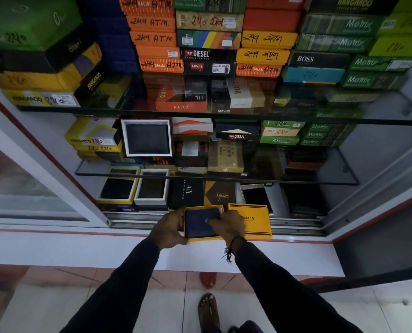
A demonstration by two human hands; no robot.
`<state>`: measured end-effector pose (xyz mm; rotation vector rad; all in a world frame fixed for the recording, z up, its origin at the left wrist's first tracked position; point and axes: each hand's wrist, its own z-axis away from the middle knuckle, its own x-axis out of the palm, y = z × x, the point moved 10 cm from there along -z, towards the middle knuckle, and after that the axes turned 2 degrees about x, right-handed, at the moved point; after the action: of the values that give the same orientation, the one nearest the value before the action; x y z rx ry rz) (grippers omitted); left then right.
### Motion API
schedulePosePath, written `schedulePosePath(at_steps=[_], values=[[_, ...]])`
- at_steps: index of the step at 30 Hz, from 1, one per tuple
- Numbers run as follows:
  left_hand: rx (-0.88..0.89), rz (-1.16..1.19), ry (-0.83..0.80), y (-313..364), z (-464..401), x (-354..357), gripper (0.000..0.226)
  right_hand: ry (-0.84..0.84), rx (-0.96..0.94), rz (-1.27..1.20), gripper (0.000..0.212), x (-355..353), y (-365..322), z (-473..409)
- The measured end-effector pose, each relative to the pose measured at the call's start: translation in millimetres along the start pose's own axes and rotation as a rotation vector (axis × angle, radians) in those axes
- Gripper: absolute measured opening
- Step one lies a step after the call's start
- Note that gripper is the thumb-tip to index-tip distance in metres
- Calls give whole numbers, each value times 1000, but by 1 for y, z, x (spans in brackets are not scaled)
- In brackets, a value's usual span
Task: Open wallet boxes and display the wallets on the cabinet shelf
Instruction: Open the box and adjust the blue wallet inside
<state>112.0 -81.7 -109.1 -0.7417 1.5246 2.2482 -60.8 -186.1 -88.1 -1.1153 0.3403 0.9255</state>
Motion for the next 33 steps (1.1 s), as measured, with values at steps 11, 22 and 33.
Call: schedulePosePath(at_steps=[11, 22, 33], values=[[-6, 303, 8, 17, 7, -22, 75, -213, 134, -661, 29, -20, 1, -4], [57, 639, -18, 70, 21, -31, 50, -524, 186, -932, 55, -47, 6, 15], [-108, 1248, -46, 67, 18, 9, 61, -763, 123, -1152, 42, -11, -11, 45]])
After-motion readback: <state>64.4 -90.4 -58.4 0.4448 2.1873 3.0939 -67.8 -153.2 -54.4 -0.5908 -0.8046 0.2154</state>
